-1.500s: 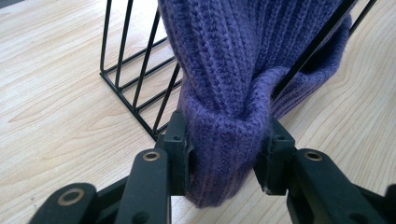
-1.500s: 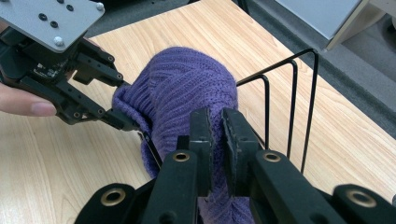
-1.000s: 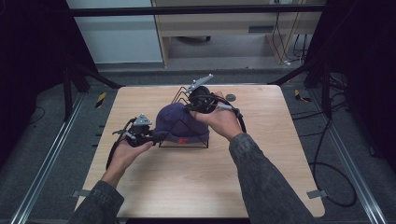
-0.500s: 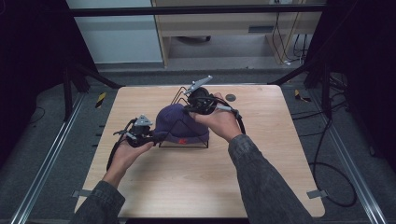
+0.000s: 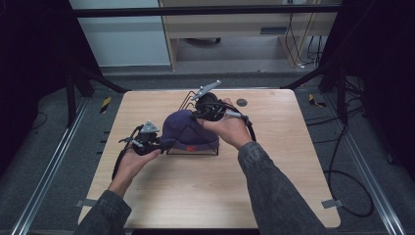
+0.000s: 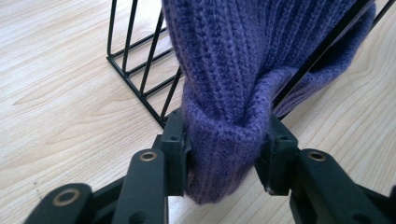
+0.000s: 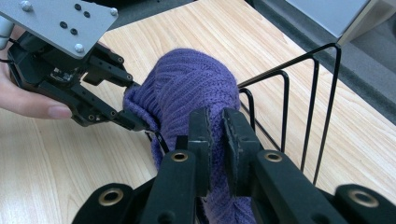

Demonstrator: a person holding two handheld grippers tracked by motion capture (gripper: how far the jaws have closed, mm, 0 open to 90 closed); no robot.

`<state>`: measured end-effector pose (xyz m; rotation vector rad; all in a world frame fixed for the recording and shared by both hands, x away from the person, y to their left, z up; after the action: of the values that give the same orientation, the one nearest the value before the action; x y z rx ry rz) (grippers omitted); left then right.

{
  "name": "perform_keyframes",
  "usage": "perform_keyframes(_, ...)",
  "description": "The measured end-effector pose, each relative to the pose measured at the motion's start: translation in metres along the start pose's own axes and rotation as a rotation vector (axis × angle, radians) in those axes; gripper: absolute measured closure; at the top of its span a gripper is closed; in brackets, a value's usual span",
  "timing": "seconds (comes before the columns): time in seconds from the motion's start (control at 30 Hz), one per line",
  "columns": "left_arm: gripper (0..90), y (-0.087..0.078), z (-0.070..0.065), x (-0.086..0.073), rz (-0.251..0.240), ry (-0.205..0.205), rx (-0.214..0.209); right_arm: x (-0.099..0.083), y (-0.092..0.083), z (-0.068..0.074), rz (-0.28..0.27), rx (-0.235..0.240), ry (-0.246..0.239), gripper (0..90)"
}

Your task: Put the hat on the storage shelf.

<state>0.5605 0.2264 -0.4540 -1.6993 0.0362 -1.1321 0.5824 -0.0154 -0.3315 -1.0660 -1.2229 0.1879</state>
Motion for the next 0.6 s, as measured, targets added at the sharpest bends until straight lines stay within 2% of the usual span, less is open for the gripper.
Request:
perform_keyframes(0.27,55.0,-0.004,0.001,-0.006,-0.015,-0.014,0.011,0.001,0.000,0.002,0.000,0.002,0.003,77.8)
perform_keyframes(0.4,53.1,-0.008,0.000,-0.006,-0.030,-0.009,0.024,0.003,-0.004,0.003,-0.025,0.009,0.005,75.2)
perform_keyframes(0.57,46.6,-0.013,0.000,-0.008,-0.053,-0.029,0.040,0.006,-0.013,0.004,-0.038,-0.010,0.004,70.0)
perform_keyframes(0.6,44.5,-0.015,-0.001,-0.011,-0.057,-0.039,0.057,0.006,-0.015,0.004,-0.042,-0.012,0.006,67.8)
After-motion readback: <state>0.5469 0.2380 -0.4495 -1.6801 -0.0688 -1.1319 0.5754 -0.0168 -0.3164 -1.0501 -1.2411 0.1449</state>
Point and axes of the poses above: each handheld gripper's, and its own axes: y roughly forward along the jaws, x roughly out of its top, z roughly to its left, the point moved 1 cm from there along y, roughly forward along the jaws, and after that the axes turned 7 degrees about z, right-handed, at the moved point
